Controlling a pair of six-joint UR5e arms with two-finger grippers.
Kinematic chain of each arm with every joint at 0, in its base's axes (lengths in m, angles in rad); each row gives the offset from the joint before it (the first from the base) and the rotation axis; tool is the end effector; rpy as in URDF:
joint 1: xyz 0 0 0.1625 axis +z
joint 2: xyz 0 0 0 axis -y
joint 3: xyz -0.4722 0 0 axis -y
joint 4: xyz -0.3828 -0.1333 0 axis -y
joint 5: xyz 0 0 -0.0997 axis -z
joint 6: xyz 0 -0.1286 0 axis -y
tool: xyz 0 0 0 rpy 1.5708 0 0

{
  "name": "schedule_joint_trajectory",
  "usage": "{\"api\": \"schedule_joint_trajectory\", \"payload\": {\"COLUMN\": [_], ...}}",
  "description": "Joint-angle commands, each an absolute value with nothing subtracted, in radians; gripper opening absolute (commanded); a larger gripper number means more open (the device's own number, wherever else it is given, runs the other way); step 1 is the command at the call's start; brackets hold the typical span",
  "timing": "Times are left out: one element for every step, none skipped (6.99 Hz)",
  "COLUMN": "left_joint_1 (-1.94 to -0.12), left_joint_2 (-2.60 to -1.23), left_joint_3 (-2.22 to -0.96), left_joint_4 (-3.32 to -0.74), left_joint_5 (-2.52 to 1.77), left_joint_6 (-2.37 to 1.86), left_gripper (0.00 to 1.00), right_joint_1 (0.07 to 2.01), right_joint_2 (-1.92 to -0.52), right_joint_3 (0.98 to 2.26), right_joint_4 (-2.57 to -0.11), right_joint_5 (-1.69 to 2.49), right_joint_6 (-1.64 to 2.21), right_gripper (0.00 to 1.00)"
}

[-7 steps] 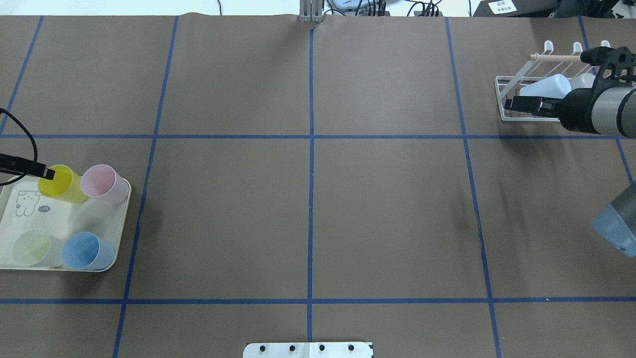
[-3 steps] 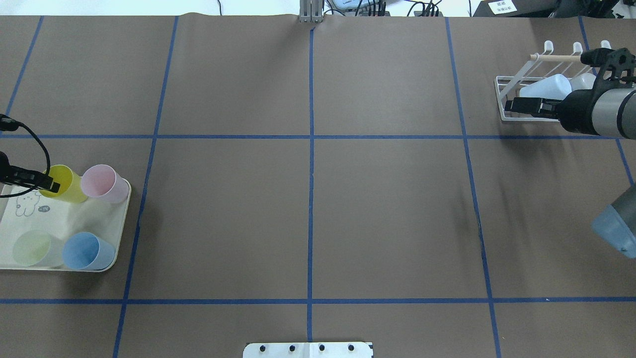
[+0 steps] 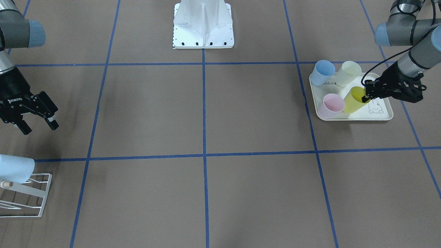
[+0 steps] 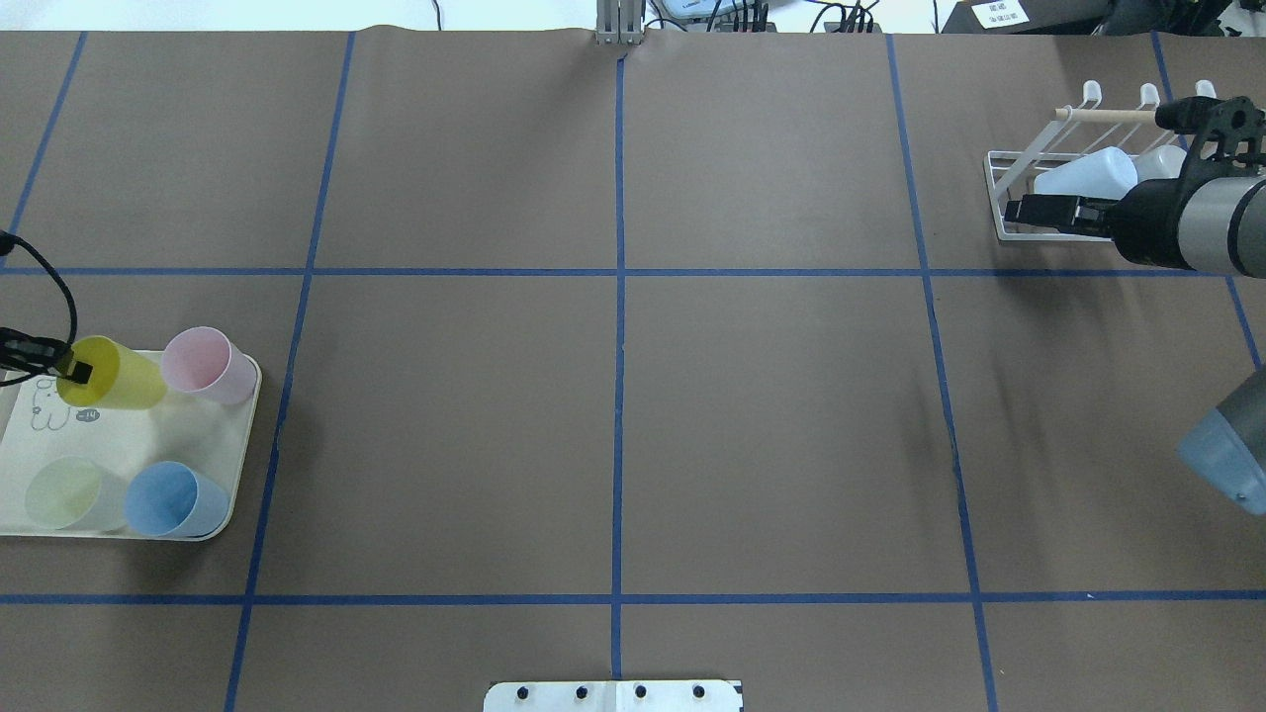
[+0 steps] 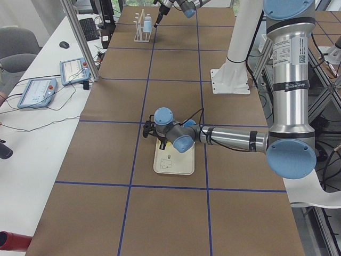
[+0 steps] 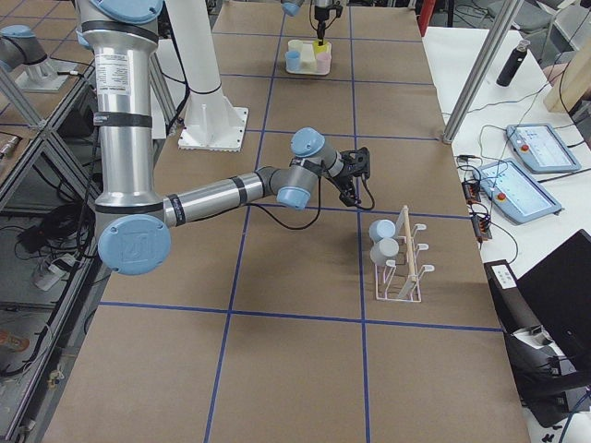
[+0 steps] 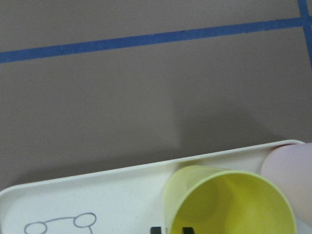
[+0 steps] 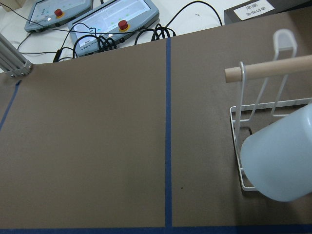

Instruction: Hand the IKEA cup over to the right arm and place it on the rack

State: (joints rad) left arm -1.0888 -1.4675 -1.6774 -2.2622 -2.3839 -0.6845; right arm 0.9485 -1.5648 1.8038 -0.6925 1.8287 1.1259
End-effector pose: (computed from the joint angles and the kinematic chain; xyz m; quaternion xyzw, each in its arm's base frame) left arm 0.1813 -0.4325 0.6350 0.0562 0.4826 0.0466 0.8728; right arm -0.2274 -0.4894 0.5089 0.2537 -0.4731 0.1435 0.8314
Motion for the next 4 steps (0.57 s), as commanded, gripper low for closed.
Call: {"api": "schedule_joint_trajectory", "payload": {"left_joint_1": [-1.318,-1.325,-1.322,-1.28], "left_joint_2": [-1.482,-1.503,-1.604,-1.679], "left_joint_3": [-1.7,-1.727,-1.735,-1.777], "left_joint_4": [-2.252,-2.252,-2.267,-2.293], "left_joint_5": [-2.584,-2.589,-2.594,-2.592], "left_joint_6": [-0.689,-0.78,-1.004,-1.242], "left_gripper": [0.0,0.0,0.0,0.0], "right_joint_1": [0.946,0.94,0.91,0.872], "right_joint_2": [-1.56,-1.556,-1.546,-1.528], "right_joint_3": [1.807,1.818,1.836,1.86], "right_joint_4": [-0.693,-0.693,-0.693,-0.693], "right_joint_5": [1.829,1.827,1.824,1.801], "right_joint_6": [1.126,1.13,1.196,1.26], "right_gripper": [0.99,0.99,0.99,0.99]}}
